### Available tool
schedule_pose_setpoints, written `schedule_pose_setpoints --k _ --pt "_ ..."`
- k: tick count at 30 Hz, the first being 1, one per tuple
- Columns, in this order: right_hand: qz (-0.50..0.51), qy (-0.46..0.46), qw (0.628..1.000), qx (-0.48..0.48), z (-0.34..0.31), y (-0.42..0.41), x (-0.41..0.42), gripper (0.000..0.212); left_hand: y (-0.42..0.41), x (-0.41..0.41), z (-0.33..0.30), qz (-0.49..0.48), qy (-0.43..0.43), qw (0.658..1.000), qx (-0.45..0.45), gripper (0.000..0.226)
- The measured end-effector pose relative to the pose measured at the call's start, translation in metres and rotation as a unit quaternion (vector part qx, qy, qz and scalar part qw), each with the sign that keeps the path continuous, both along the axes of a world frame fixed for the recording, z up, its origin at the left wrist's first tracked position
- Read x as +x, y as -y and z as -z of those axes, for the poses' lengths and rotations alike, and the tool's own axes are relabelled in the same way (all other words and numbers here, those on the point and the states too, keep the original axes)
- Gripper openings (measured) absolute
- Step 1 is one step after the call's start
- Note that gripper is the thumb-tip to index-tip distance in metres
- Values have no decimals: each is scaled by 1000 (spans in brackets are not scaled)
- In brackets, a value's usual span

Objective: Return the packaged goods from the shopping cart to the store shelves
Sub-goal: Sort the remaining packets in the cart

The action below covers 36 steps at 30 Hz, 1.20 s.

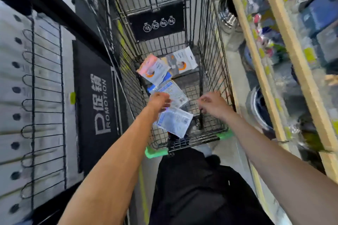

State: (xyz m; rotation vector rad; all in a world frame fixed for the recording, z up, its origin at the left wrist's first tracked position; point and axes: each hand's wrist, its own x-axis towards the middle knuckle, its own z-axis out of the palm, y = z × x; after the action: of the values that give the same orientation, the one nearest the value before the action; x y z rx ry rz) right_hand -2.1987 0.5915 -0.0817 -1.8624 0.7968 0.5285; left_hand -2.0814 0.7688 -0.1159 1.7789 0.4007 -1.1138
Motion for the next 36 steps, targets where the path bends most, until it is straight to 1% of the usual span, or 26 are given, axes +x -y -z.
schedule_pose_setpoints --k 2,4,6,8,10,12,14,15,17,19,21,22,24,25,26,27,28,29,30,31,34,35,36 --pt "-15 -41 998 46 19 -11 15 23 -22 15 20 -67 -27 997 10 23" --pt "-41 -77 995 46 26 -15 25 21 -31 28 36 -110 -34 993 12 24" --pt "-40 -86 994 44 41 -15 34 14 -31 44 50 -102 -30 994 28 24" --pt "-42 -93 994 46 51 -14 44 5 -27 57 64 -73 -12 995 71 21" --pt "-40 -112 992 48 68 -11 60 7 -23 72 82 -53 17 993 106 23" --pt "-39 -121 991 41 75 -10 74 9 -23 84 101 -45 21 991 125 29" --pt "-33 -125 990 49 91 -8 96 9 -16 106 119 -62 17 990 122 17" --pt "-30 -127 990 54 96 -7 104 10 -12 116 125 -78 21 991 110 16" --pt "-29 -135 989 51 117 -1 125 12 -2 145 141 -121 37 988 85 25" --pt "-8 -130 990 46 145 12 153 20 13 179 161 -168 45 982 72 43" --pt "77 -110 988 78 171 25 186 18 25 213 182 -197 78 975 73 48" --pt "130 -99 982 94 183 32 203 19 31 227 195 -211 94 971 64 42" --pt "215 -75 967 115 206 43 235 25 42 253 217 -248 96 962 60 34" --pt "262 -69 953 135 219 48 250 31 46 264 231 -267 96 957 64 39" --pt "306 -67 936 160 229 53 265 36 49 273 243 -278 86 954 67 53" --pt "349 -66 915 193 238 57 279 36 53 278 253 -288 66 954 57 68" --pt "379 -69 896 221 247 60 291 29 57 283 262 -295 57 953 41 76" --pt "401 -67 879 247 252 62 302 18 59 285 267 -299 58 952 39 79" --pt "422 -65 867 258 258 64 311 14 62 288 277 -292 61 954 36 78" --pt "447 -62 853 264 265 65 319 16 65 290 282 -289 67 954 37 78" --pt "503 -63 829 239 290 75 334 14 77 295 288 -280 73 957 37 79" --pt "515 -68 823 231 295 80 339 16 81 297 289 -282 63 957 37 72" --pt "523 -77 818 225 304 85 341 23 86 298 291 -287 65 955 35 55"
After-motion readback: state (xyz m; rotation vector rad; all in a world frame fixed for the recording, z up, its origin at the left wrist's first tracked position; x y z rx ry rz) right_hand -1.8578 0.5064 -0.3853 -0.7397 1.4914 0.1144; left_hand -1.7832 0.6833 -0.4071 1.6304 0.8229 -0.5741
